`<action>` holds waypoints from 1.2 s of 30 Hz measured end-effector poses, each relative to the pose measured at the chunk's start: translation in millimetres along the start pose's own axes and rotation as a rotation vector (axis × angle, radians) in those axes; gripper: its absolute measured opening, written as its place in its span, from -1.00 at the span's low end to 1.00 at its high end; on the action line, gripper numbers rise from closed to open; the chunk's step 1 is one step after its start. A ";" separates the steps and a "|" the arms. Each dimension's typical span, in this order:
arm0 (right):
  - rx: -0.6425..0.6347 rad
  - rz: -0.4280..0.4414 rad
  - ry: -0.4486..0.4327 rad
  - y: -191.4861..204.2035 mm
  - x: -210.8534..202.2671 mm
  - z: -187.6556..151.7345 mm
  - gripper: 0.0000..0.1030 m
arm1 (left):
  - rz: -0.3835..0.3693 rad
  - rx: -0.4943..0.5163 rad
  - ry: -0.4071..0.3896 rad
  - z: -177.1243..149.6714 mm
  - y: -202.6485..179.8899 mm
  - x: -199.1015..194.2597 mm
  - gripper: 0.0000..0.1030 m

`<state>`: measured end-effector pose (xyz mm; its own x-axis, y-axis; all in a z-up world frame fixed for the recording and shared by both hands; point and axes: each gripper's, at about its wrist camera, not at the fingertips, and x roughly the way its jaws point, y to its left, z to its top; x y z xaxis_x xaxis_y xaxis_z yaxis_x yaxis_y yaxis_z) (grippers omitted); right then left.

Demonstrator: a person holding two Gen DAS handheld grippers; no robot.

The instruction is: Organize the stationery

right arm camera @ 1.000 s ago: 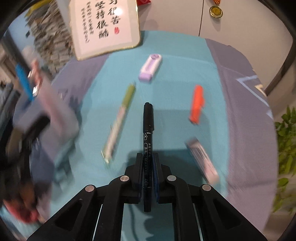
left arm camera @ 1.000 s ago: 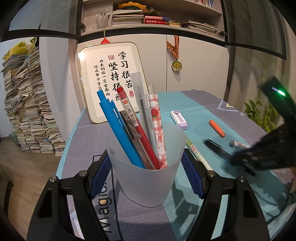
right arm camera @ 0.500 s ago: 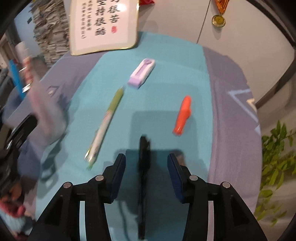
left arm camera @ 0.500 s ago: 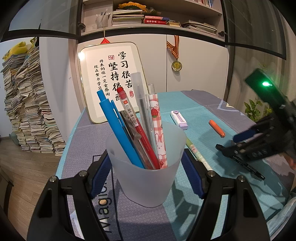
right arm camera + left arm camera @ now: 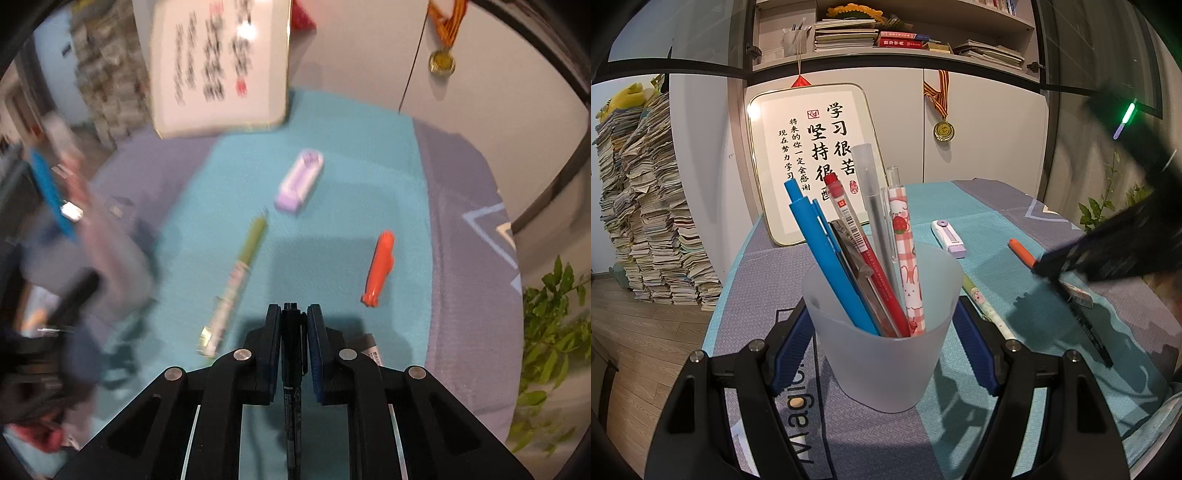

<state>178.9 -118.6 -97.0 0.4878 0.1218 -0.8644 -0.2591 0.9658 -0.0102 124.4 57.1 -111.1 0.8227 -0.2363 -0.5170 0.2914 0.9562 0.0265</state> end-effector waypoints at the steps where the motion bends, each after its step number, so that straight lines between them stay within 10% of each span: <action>1: 0.008 0.022 -0.041 0.5 -16.3 0.7 -0.71 | 0.000 0.000 0.000 0.0 0.1 0.1 0.44; 14: -0.049 0.206 -0.408 49.5 -142.2 35.9 -0.72 | 0.000 0.001 0.001 -0.1 0.0 -0.2 0.44; 36: -0.059 0.284 -0.428 75.9 -123.0 57.6 -0.77 | -0.001 0.001 0.001 -0.3 -0.1 -0.2 0.44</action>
<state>147.3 -47.1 37.5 0.6857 0.4722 -0.5540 -0.4715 0.8679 0.1562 124.1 57.2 -111.3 0.8219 -0.2366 -0.5182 0.2922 0.9560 0.0269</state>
